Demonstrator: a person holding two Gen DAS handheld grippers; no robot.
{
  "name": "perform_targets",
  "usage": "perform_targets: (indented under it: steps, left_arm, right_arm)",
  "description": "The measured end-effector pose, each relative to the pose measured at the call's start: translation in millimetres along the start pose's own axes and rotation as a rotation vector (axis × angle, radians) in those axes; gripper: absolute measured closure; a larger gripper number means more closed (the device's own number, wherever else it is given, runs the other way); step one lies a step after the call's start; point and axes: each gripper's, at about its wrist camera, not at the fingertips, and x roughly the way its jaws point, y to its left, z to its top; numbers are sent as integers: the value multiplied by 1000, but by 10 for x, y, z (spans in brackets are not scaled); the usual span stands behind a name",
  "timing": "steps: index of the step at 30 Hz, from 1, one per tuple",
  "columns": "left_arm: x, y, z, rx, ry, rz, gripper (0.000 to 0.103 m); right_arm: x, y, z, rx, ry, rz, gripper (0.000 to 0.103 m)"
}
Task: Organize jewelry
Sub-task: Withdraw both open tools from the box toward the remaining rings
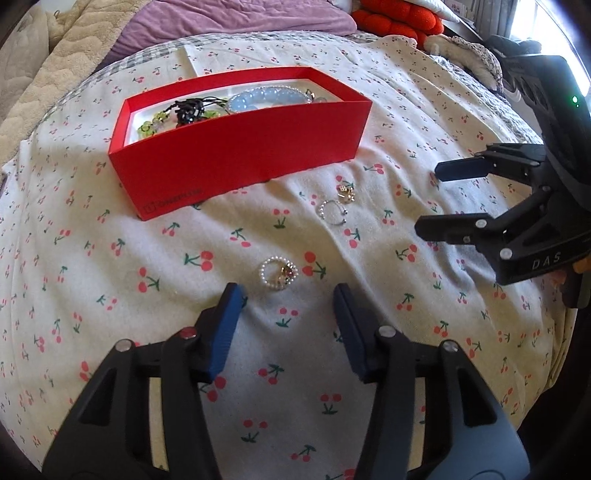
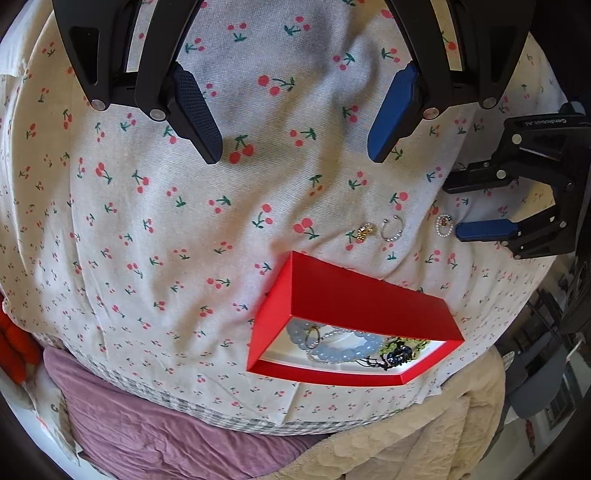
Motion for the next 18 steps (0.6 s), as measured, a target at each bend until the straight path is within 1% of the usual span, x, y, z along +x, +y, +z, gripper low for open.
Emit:
perform_targets:
  steps: [4, 7, 9, 11, 13, 16, 17, 18]
  left_arm:
    - [0, 50, 27, -23, -3, -24, 55]
    - [-7, 60, 35, -25, -9, -47, 62]
    - [-20, 30, 30, -14, -12, -75, 70]
    - [-44, -10, 26, 4, -16, -107, 73]
    - [-86, -91, 9, 40, -20, -158, 73]
    - [-130, -216, -22, 98, 1, -242, 73]
    - [-144, -252, -33, 118, 10, -252, 73]
    - [-158, -271, -32, 130, 11, -244, 73]
  right_arm:
    - [47, 21, 26, -11, 5, 0, 21]
    - [84, 21, 62, -11, 9, 2, 21]
    - [95, 28, 85, -13, 8, 2, 21]
    - [98, 29, 102, -13, 7, 6, 21]
    - [95, 25, 115, -11, 5, 9, 21]
    - [95, 9, 129, -7, 4, 13, 21]
    - [94, 1, 131, -5, 4, 13, 21]
    - [94, -9, 130, -3, 4, 12, 21]
